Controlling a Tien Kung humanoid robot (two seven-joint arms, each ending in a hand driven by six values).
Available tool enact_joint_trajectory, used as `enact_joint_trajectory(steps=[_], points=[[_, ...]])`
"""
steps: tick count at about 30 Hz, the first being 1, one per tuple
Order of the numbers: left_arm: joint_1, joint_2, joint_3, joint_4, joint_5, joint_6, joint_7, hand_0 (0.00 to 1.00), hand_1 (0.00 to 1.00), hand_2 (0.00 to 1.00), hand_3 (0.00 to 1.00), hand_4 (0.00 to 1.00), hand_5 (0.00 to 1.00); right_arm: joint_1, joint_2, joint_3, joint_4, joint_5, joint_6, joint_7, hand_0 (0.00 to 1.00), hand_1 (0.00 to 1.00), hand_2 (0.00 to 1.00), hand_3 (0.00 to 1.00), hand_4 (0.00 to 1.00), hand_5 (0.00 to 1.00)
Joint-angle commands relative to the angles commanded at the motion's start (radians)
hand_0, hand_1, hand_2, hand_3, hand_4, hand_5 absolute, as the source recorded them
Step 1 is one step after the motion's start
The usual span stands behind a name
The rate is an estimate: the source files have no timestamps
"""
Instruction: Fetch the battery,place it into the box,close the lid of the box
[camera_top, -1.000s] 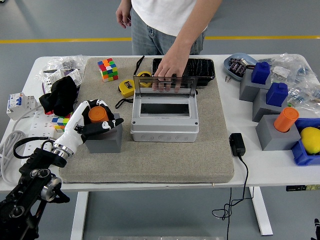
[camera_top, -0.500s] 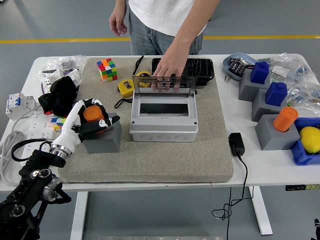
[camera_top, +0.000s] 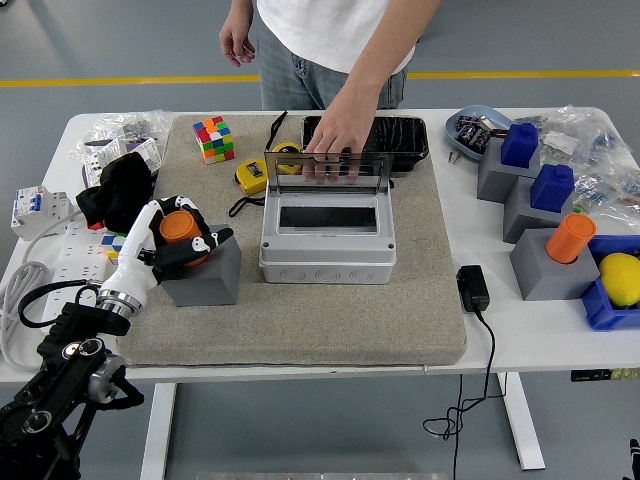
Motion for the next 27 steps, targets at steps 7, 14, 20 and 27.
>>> enact_joint_trajectory(steps=[7, 14, 20, 27], points=[[-0.003, -0.001, -0.003, 0.004, -0.030, 0.034, -0.016, 0.033, 0.002, 0.025, 0.002, 0.998, 0.046, -0.003, 0.000, 0.008, 0.000, -0.006, -0.002, 0.000, 0.831, 0.819, 0.769, 0.804, 0.998, 0.998], [-0.013, -0.003, -0.010, -0.001, -0.032, 0.042, -0.018, 0.032, 0.002, 0.024, 0.002, 0.998, 0.045, 0.002, 0.002, 0.008, 0.000, -0.003, -0.002, 0.004, 0.830, 0.819, 0.769, 0.804, 0.998, 0.998], [-0.015, -0.007, -0.011, -0.006, -0.038, 0.044, -0.019, 0.032, 0.002, 0.023, 0.002, 0.998, 0.040, 0.004, 0.000, 0.013, 0.000, -0.005, -0.003, 0.004, 0.831, 0.819, 0.769, 0.804, 0.998, 0.998], [-0.021, -0.011, -0.007, -0.029, -0.039, 0.052, -0.016, 0.032, 0.002, 0.021, 0.002, 0.998, 0.043, 0.005, 0.000, 0.017, 0.000, -0.008, -0.003, 0.003, 0.831, 0.819, 0.769, 0.804, 0.998, 0.998]])
